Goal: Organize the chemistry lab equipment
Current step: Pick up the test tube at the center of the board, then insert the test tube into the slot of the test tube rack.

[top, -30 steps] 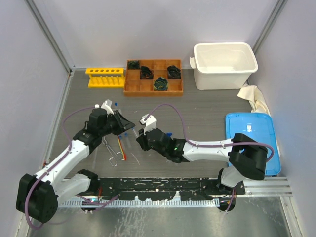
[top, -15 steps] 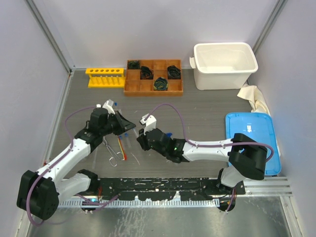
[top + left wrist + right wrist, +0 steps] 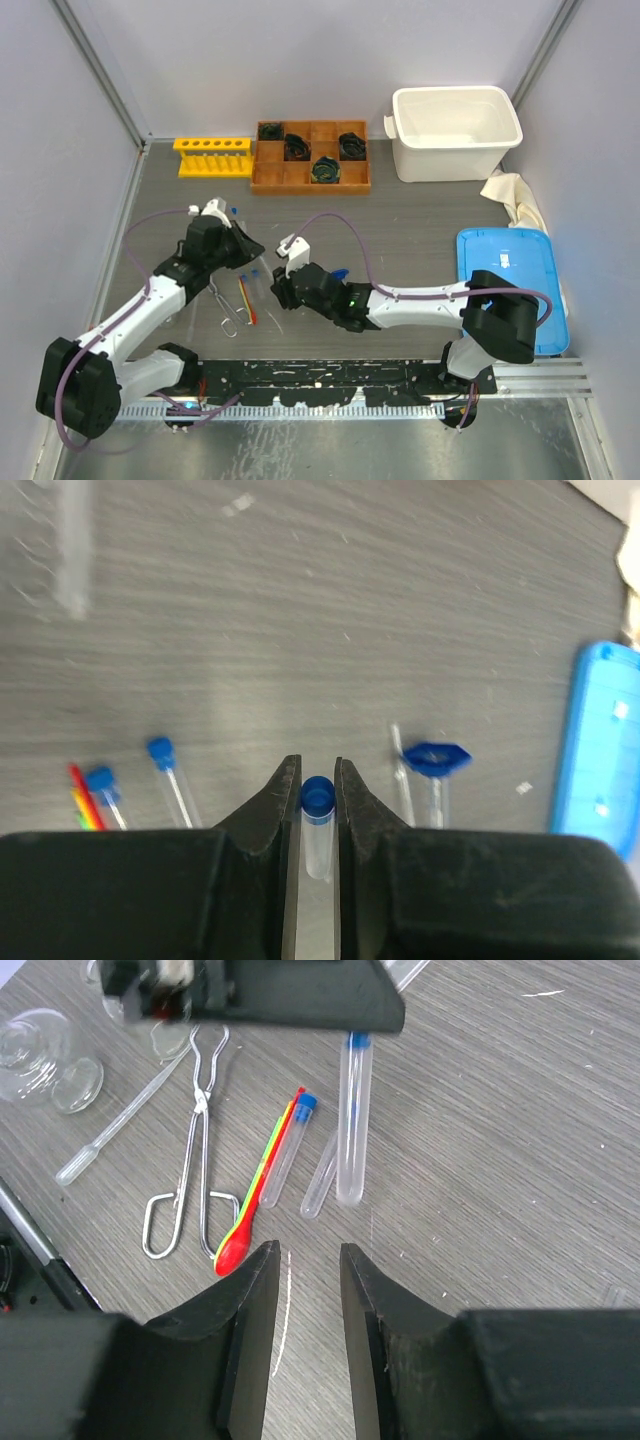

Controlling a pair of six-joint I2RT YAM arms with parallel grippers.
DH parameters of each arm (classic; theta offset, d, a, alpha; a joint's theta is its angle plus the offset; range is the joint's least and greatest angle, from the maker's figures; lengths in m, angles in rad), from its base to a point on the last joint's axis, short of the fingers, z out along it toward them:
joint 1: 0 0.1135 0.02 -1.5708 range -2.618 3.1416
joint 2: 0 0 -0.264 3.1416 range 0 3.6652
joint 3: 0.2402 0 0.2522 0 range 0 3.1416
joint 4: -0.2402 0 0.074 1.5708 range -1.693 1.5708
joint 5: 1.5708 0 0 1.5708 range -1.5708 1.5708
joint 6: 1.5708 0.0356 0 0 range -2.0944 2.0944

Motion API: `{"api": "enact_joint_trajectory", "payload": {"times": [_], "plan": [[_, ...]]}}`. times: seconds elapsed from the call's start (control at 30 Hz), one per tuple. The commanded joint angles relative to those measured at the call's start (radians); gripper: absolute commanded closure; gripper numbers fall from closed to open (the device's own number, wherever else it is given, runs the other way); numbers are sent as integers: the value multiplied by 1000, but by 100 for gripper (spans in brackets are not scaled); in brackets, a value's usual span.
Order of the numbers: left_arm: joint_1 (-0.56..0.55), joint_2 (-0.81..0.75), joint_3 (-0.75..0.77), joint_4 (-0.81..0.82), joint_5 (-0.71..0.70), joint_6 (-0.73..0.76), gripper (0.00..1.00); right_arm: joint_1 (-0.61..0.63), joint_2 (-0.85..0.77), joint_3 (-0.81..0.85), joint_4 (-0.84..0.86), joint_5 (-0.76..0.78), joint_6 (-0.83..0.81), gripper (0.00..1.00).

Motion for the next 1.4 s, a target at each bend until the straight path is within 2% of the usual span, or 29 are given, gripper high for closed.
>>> {"api": "enact_joint_trajectory", "payload": {"times": [0.0, 0.1, 0.2, 0.33, 0.43, 0.57, 0.7, 0.8, 1.1, 1.37], "plan": [[-4, 13, 88, 19, -269, 173, 100, 11, -44, 14, 22, 10, -19, 63], [-4, 16, 91, 99, -438, 282, 100, 11, -52, 4, 12, 31, -14, 64], [1, 9, 43, 274, -597, 375, 100, 11, -48, 2, 2, 46, -12, 64], [11, 14, -59, 579, -712, 497, 100, 10, -32, 11, -13, 51, -14, 64], [32, 78, -67, 703, -771, 565, 100, 10, -22, 10, -11, 55, -17, 64], [61, 196, -24, 756, -790, 614, 100, 10, -15, 10, -11, 62, -22, 64], [85, 294, -13, 881, -748, 620, 100, 10, -14, 6, -12, 69, -28, 65], [94, 344, 4, 899, -724, 614, 100, 10, -18, 2, -12, 79, -30, 65], [99, 419, -29, 1076, -665, 595, 100, 2, 11, 14, 1, 81, -42, 65], [102, 475, -10, 1080, -631, 581, 100, -3, 39, 36, 12, 72, -49, 65]]}}
